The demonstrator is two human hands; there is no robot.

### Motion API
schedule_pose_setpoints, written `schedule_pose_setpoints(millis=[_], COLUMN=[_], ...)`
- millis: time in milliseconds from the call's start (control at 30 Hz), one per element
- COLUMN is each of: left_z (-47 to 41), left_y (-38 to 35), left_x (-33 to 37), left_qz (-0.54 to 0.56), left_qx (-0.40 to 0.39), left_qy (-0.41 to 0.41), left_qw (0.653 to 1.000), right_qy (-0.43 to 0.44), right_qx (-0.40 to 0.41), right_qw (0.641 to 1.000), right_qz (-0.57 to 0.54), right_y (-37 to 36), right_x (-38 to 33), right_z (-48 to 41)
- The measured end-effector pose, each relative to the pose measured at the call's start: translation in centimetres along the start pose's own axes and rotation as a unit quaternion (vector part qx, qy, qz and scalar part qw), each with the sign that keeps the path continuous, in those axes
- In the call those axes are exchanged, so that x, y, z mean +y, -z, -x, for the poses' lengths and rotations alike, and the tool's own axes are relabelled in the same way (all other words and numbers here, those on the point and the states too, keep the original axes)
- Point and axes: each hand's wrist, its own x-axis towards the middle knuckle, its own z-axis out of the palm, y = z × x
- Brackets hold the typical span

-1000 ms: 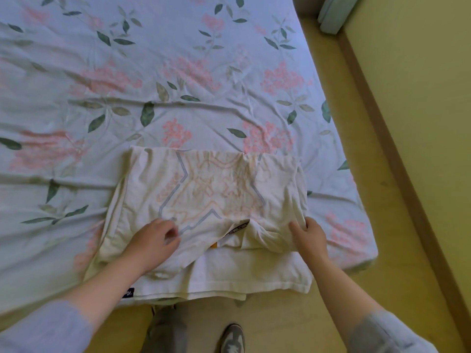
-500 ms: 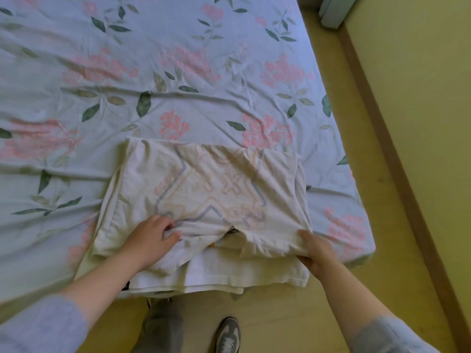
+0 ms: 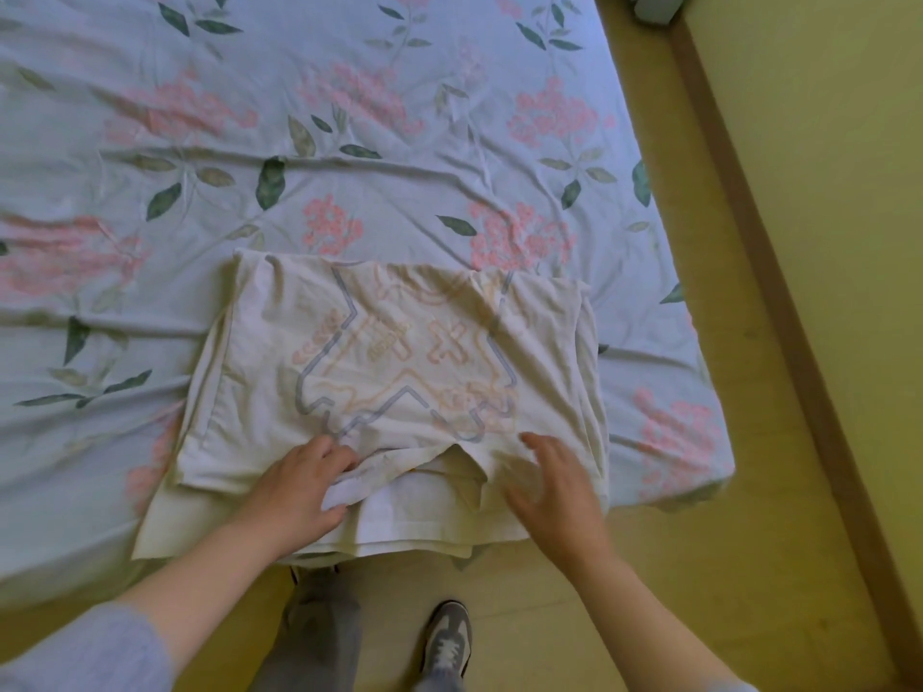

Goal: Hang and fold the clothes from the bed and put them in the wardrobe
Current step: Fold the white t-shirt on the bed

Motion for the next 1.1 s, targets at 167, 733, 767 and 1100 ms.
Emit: schedule_pose_setpoints(millis=[167,733,767,1100], left_z=[0.8,2.5,1.8,-10.1], left_y=[-1.0,0.1,0.7,11.5], left_x=[0.7,0.6,0.7,-0.3], left_qz=[-0.022,0.128,0.134,0.068], left_qx=[-0.017,0.06,0.067,0.111], left_qy=[-0.02,0.119,0.114,0.047], left_qw=[0.999,0.983,0.982,0.99], right_qy=[0.069,0.004,0.001,-0.009], right_qx=[-0.077,-0.063,-0.051,-0.016], right_qw=[0.989,0.995,0.996,0.995], right_qz=[0.106,0.079,0.07,0.098], right_y=[-1.3,-0.9,-0.4,5.2], right_x=[-0.8,-2.3,-2.7,-6.1], right_z=[-0.3,2.1,1.1,-13.0])
